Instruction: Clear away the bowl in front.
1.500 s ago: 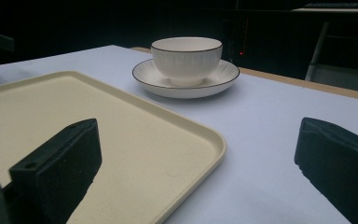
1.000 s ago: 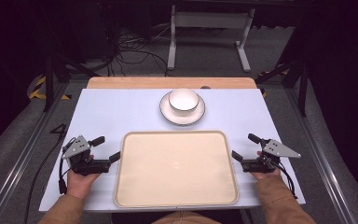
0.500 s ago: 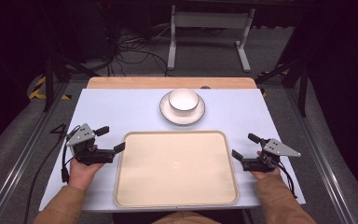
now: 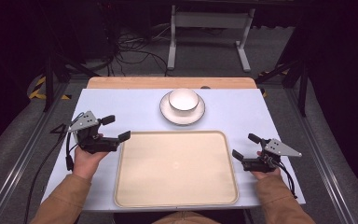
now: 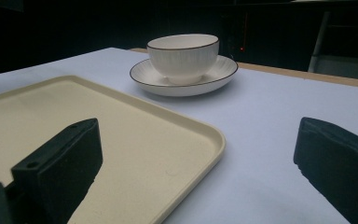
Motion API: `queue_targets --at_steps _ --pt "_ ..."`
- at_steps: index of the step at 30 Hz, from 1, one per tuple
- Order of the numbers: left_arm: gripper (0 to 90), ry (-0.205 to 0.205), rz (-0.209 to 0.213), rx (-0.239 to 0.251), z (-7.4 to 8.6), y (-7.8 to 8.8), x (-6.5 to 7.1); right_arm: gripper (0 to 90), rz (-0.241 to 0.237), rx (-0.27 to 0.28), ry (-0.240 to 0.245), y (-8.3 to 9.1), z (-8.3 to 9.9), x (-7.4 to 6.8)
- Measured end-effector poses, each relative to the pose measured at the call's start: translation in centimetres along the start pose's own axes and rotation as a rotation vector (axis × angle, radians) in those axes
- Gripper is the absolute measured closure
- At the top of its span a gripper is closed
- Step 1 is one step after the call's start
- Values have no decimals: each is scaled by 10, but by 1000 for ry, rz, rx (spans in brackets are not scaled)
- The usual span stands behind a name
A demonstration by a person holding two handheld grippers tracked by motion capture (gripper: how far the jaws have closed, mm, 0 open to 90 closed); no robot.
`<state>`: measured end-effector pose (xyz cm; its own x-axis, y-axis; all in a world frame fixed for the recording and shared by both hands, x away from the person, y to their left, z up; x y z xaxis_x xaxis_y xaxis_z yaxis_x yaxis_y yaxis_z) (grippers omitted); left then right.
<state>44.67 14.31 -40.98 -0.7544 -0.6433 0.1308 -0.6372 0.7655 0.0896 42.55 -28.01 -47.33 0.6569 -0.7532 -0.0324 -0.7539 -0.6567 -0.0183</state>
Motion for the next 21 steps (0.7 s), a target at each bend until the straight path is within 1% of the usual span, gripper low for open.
queue_targets --at_steps 4,10,21 --pt "82 -19 11 -11 -5 -12 3 14 2 2 -6 0 0 0" --pt "86 -28 24 -41 -8 -34 4 16 4 3 -10 0 0 1" --pt "85 -10 45 -43 -18 -66 5 20 2 -1 -13 0 0 1"
Point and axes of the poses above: each handheld gripper's, and its own axes: y roughly backward along the jaws, z roughly out of its underside, x roughly to its right, the point moved 9 cm from there along -y, roughly forward along the jaws, and after that the axes turned 13 degrees about x, right-handed, at the moved point
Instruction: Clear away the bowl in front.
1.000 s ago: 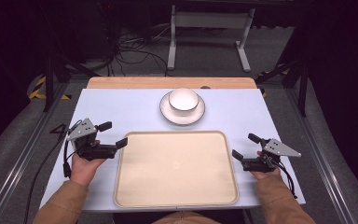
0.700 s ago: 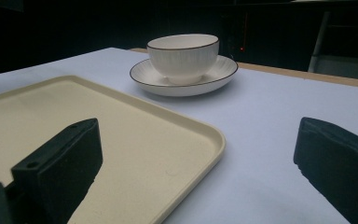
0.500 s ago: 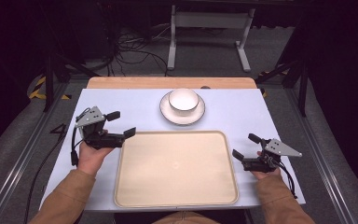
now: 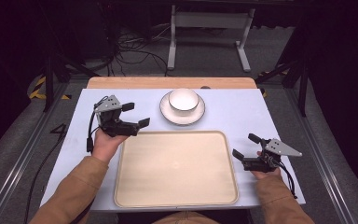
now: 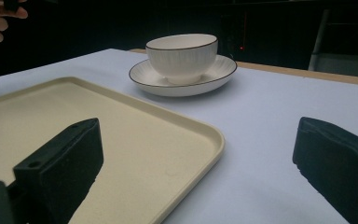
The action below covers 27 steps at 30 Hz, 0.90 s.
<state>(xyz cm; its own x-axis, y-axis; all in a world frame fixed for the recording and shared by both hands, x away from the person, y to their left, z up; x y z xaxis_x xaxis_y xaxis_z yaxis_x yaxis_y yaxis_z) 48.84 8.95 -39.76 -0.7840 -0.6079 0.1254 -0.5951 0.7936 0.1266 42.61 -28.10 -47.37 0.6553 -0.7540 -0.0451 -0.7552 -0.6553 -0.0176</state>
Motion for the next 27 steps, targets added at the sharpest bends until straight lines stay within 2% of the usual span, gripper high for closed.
queue_targets --at_steps 3,10,15,23,27 --pt "85 -2 0 -1 -2 -7 -2 20 0 -2 -1 0 0 0" --pt "86 22 -7 -2 -4 -24 -7 21 2 0 -8 0 0 1" --pt "85 20 -13 -9 -8 -35 -12 21 3 1 -10 0 0 1" --pt "83 52 -38 -3 -16 -54 -20 23 3 1 -12 0 0 1" --pt "83 54 -58 3 -20 -60 -25 23 3 3 -12 0 0 1"
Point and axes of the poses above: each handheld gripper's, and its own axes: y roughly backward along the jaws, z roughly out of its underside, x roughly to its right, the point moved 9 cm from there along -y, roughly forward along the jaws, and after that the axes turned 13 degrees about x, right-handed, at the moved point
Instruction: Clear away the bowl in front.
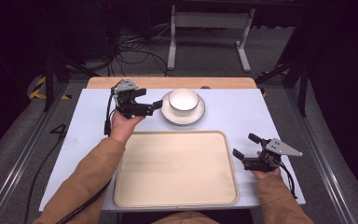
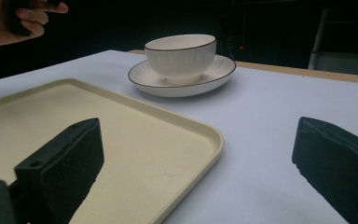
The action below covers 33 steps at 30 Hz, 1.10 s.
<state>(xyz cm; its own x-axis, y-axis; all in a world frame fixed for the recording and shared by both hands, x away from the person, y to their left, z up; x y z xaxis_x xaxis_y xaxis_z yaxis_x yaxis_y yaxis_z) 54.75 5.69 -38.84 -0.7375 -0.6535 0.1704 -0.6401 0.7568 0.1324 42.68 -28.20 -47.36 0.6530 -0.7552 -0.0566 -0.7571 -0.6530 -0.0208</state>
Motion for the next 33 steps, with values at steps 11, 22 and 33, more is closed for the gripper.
queue_targets --at_steps 11,22,33 --pt "77 11 -26 -17 -4 -18 -5 23 -9 -1 -4 0 0 -1" --pt "78 36 -45 -83 -1 -41 -9 23 -12 -2 -2 0 0 -1" --pt "82 137 -84 -184 16 -64 -19 21 -19 8 -35 -1 -1 -2"
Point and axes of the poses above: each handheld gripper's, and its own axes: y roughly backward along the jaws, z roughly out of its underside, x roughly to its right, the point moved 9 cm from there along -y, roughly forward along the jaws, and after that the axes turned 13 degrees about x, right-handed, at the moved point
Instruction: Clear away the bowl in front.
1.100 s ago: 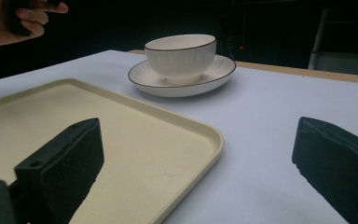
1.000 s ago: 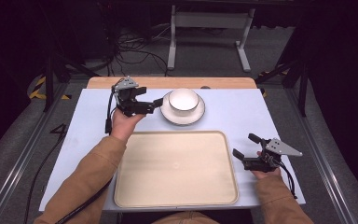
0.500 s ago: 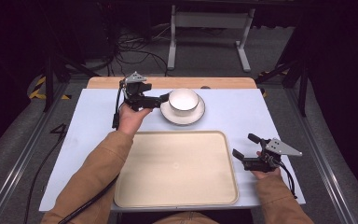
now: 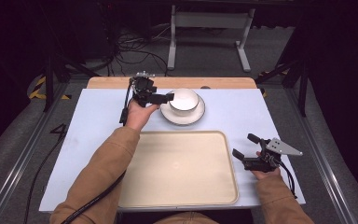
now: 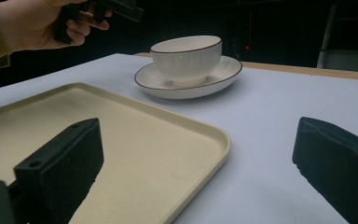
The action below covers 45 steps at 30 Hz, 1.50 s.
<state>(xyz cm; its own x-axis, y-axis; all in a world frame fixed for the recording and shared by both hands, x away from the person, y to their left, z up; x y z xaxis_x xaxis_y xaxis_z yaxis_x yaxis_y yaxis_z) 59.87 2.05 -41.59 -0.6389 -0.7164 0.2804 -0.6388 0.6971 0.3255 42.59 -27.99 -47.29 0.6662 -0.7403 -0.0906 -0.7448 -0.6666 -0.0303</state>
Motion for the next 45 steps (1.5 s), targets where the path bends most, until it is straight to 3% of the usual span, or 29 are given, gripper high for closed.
queue_targets --at_steps 4,7,27,35,45 --pt "98 30 -48 -43 5 -7 -5 21 -2 0 -1 0 0 0" --pt "103 19 -71 -56 9 -12 -7 22 -3 -1 4 0 0 -1" --pt "215 29 -169 -100 20 -34 -18 24 2 -5 4 -1 1 0" --pt "263 50 -192 -114 29 -46 -19 25 3 -6 1 -1 1 0" --pt "310 74 -177 -121 38 -56 -16 26 1 -5 0 0 1 0"
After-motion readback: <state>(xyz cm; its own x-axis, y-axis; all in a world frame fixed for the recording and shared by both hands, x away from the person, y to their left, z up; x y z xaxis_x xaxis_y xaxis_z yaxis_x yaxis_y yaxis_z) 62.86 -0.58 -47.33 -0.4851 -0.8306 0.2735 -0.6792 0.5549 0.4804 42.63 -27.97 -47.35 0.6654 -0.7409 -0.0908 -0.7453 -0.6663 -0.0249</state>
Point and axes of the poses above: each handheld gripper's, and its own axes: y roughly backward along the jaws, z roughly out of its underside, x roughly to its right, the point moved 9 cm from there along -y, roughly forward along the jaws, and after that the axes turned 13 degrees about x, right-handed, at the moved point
